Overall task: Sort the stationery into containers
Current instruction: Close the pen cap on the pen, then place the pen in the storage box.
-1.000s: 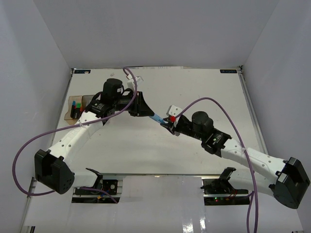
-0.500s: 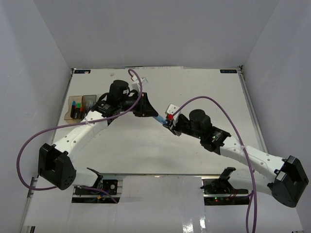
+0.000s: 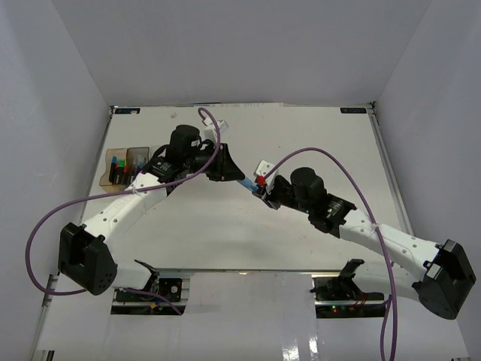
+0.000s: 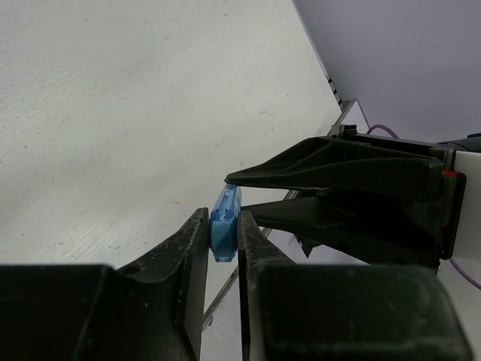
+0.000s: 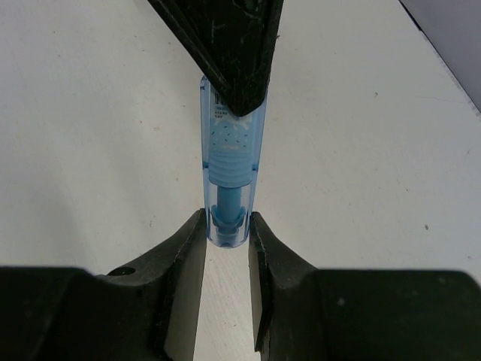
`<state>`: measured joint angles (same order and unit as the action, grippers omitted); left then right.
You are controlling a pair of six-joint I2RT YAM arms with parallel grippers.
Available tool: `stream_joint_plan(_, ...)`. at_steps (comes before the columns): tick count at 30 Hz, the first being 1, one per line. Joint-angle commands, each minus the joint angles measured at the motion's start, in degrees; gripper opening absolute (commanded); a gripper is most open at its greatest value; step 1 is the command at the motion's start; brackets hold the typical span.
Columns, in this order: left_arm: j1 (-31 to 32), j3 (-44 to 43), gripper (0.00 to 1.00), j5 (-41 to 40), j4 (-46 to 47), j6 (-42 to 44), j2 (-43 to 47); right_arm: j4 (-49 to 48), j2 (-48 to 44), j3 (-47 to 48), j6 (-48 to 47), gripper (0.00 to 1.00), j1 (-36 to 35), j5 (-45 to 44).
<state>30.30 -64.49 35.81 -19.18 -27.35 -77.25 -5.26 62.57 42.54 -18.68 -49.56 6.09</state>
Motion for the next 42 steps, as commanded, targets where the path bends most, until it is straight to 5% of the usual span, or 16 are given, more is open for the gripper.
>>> stream_joint_plan(1, 2.92, -1.69, 0.14, 0.14, -4.11, 1.25, 0.08, -16.1, -2.1, 3.52, -0.92, 0.16, -1.33, 3.85)
stream_joint_plan(9, 2.48, -5.38, 0.12, -0.13, -5.25, 2.3, -0.44, -15.75, -3.85, -0.53, -0.31, 0.4, -1.24, 2.61)
stream_joint_plan(21, -0.86, -4.07, 0.08, -12.59, -6.4, 3.89, 3.07, -11.27, -7.72, -4.57, 1.18, 0.98, -1.24, 1.03)
stream_joint_plan(25, -3.58, -1.26, 0.08, -21.55, -5.44, 4.24, 5.79, -8.2, -9.74, -5.89, 3.02, 0.9, -1.24, 0.59)
stream_joint_plan(34, -16.76, 17.26, 0.08, -45.99, 7.82, 3.1, 20.45, -8.1, -12.91, -10.99, 7.69, 0.9, -1.33, 0.06)
stream_joint_plan(42, -28.01, 25.9, 0.11, -47.24, 21.18, -3.75, 19.87, -8.72, -14.93, -13.36, 9.1, 0.9, -1.24, 0.86)
